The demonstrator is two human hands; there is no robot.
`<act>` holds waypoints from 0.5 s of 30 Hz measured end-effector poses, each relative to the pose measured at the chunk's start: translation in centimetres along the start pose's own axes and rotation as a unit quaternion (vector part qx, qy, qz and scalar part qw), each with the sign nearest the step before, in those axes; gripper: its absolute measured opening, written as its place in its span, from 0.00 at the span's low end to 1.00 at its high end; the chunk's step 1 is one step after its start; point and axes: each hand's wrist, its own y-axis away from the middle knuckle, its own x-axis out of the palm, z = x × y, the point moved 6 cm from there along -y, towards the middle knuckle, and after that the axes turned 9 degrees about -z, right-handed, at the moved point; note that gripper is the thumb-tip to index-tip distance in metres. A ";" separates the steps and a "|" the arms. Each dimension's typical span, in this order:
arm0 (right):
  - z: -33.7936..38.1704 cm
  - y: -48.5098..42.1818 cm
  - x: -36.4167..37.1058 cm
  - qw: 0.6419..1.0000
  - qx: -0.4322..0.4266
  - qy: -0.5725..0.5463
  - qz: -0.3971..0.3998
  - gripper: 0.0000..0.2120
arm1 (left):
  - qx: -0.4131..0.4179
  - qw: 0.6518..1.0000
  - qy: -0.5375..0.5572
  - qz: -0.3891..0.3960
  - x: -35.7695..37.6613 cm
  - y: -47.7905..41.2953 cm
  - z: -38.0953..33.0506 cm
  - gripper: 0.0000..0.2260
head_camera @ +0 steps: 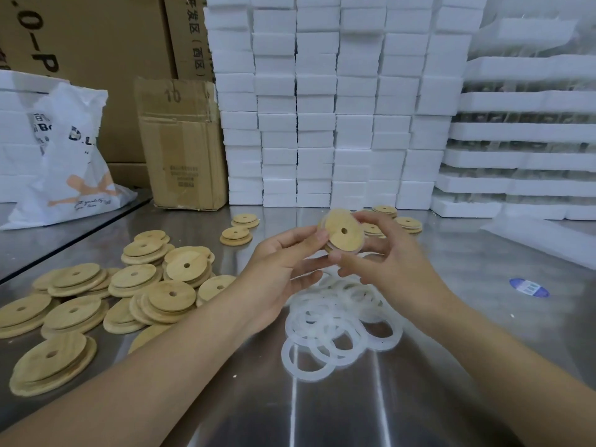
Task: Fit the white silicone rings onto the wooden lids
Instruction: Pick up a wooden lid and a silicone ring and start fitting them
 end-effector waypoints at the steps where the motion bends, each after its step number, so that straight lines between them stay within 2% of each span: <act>1: -0.1 -0.1 -0.1 0.999 -0.018 0.025 -0.008 0.27 | 0.001 1.000 -0.010 -0.002 0.0 0.0 0.1 0.14; 5: -1.5 -1.3 -2.4 0.985 -0.050 0.151 -0.074 0.27 | 0.032 0.994 -0.083 -0.068 -0.5 0.0 -0.1 0.09; 7: -2.7 -2.1 -4.8 0.957 -0.032 0.265 -0.115 0.28 | 0.047 0.984 -0.121 -0.123 -1.1 -0.1 -0.3 0.06; 10: -5.7 -2.7 -7.3 0.901 0.037 0.425 -0.079 0.32 | 0.047 0.974 -0.154 -0.160 -1.7 -0.4 -0.1 0.07; 12: -6.8 -2.7 -7.7 0.880 0.072 0.466 -0.056 0.37 | 0.050 0.970 -0.170 -0.166 -1.8 -0.4 0.1 0.08; 15: -6.1 -2.6 -7.3 0.870 0.060 0.482 -0.083 0.39 | 0.069 0.963 -0.203 -0.163 -1.5 -0.4 0.1 0.09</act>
